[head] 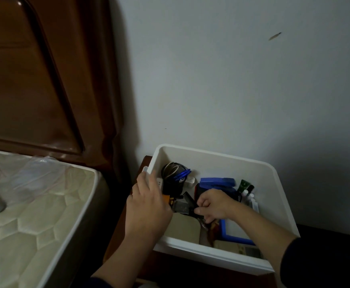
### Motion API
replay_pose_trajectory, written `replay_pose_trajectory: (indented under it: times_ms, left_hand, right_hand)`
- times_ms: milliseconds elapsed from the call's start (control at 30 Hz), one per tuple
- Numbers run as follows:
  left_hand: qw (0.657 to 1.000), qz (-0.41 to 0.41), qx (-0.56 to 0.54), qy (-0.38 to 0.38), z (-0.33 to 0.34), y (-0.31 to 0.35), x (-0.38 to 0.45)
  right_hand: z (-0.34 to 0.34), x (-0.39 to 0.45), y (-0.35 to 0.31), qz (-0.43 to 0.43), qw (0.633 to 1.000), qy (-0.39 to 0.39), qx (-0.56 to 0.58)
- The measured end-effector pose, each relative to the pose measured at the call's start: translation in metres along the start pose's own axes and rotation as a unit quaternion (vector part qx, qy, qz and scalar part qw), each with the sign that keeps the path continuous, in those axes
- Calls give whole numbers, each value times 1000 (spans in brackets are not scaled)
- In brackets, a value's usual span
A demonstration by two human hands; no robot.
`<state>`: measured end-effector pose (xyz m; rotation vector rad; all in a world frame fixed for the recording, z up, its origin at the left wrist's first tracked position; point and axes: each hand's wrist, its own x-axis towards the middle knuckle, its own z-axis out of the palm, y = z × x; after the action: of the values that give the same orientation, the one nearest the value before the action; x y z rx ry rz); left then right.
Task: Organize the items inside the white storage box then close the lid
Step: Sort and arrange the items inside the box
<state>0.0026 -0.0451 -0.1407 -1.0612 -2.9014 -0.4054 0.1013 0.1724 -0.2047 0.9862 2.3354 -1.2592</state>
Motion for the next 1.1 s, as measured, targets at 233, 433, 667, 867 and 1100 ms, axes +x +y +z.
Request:
replay_pose_trajectory:
  times_ms: [233, 433, 667, 867, 1100]
  left_hand:
    - [1000, 3, -19, 11, 2, -3, 1]
    - [999, -2, -31, 12, 6, -3, 3]
    - [999, 1, -29, 16, 7, -3, 2]
    - [999, 6, -34, 27, 10, -5, 3]
    - [998, 31, -23, 51, 7, -6, 4]
  right_hand:
    - [-26, -15, -15, -126, 973, 79, 178]
    - [-38, -16, -53, -266, 875, 286, 285]
    - [5, 12, -64, -271, 902, 331, 56]
    - [21, 22, -68, -189, 921, 307, 150]
    - [-10, -55, -32, -211, 888, 388, 129]
